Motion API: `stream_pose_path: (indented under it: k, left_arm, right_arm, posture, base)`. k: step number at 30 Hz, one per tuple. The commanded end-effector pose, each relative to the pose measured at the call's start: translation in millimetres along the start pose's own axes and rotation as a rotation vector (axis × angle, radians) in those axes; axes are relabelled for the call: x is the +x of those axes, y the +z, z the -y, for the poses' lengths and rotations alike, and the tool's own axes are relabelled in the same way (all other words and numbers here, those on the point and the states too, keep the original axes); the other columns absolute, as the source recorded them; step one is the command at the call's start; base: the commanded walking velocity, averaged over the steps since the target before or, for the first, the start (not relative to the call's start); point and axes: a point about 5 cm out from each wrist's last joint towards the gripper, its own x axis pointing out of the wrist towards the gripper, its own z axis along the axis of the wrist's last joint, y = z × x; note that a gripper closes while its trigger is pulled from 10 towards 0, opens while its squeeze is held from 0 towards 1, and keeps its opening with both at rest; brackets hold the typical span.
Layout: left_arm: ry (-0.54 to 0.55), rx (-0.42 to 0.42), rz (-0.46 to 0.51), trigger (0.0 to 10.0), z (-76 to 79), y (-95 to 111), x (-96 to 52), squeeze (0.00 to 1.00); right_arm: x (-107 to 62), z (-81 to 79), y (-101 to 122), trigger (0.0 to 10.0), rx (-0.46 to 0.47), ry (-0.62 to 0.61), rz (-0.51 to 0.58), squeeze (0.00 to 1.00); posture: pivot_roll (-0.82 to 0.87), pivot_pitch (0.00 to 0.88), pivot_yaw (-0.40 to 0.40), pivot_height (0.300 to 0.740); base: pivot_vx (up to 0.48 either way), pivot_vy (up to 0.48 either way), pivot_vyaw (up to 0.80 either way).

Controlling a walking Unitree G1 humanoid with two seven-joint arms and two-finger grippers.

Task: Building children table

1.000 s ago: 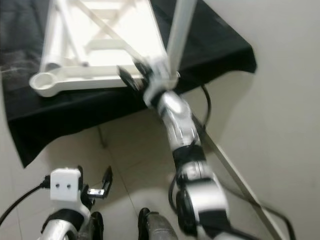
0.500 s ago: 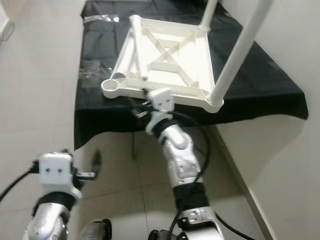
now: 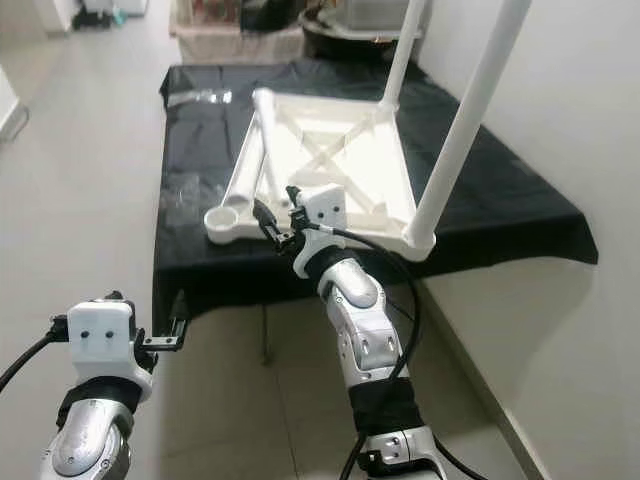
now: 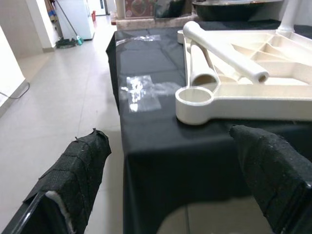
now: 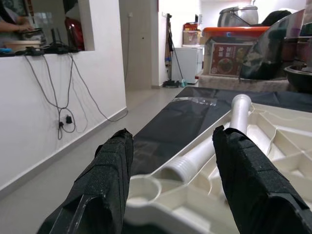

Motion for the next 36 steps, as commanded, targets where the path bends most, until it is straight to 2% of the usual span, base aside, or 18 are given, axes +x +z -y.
stream_pose_path:
  k: [1, 9, 11, 19, 23, 27, 31, 36]
  left_arm:
    - [-0.001, 0.019, 0.003, 10.0, -0.3, -0.9, 0.7, 0.0]
    - [0.006, 0.019, 0.001, 10.0, -1.3, -1.2, 0.7, 0.0]
    - [0.021, -0.005, -0.007, 10.0, -2.9, -2.4, 1.0, 0.0]
    - [0.053, 0.011, -0.021, 10.0, -7.5, -4.4, 2.2, 0.0]
    - [0.009, -0.004, -0.059, 10.0, -0.9, -10.0, -1.6, 0.0]
    - [-0.022, 0.0, -0.07, 10.0, 4.1, -13.3, -4.9, 0.0]
    - [-0.058, 0.015, -0.08, 10.0, 9.0, -16.4, -8.3, 0.0]
    - [-0.048, 0.025, -0.086, 10.0, 7.7, -16.7, -7.7, 0.0]
  right_arm:
    - [-2.7, -0.6, -1.4, 10.0, 0.0, -0.006, -0.016, 0.0]
    - [-1.7, -1.3, -1.6, 10.0, 0.0, -0.003, -0.022, 0.0]
    - [-0.1, -1.0, -1.5, 10.0, -0.005, -0.001, -0.024, 0.0]
    - [3.1, -1.3, 0.5, 10.0, -0.002, 0.02, -0.024, 0.0]
    - [10.3, -0.1, 7.4, 10.0, 0.035, 0.11, -0.022, 0.0]
    - [12.5, 2.0, 9.8, 10.0, 0.023, 0.142, -0.024, 0.0]
    - [13.3, 4.8, 9.7, 10.0, -0.035, 0.134, -0.033, 0.0]
    - [11.6, -0.7, 6.1, 10.0, -0.008, 0.142, -0.045, 0.0]
  posture:
    - [-0.01, 0.072, -0.06, 0.74]
    - [-0.01, 0.065, -0.064, 0.74]
    - [-0.01, 0.062, -0.064, 0.74]
    - [-0.01, 0.064, -0.064, 0.74]
    - [-0.01, 0.079, -0.074, 0.74]
    - [-0.01, 0.082, -0.075, 0.74]
    - [-0.01, 0.085, -0.077, 0.74]
    - [-0.01, 0.088, -0.08, 0.74]
  base:
    - [0.48, 0.0, 0.0]
    - [0.48, 0.0, 0.0]
    - [0.0, 0.0, 0.0]
    - [0.0, 0.0, 0.0]
    - [0.0, 0.0, 0.0]
    - [0.0, 0.0, 0.0]
    - [0.0, 0.0, 0.8]
    - [0.0, 0.0, 0.8]
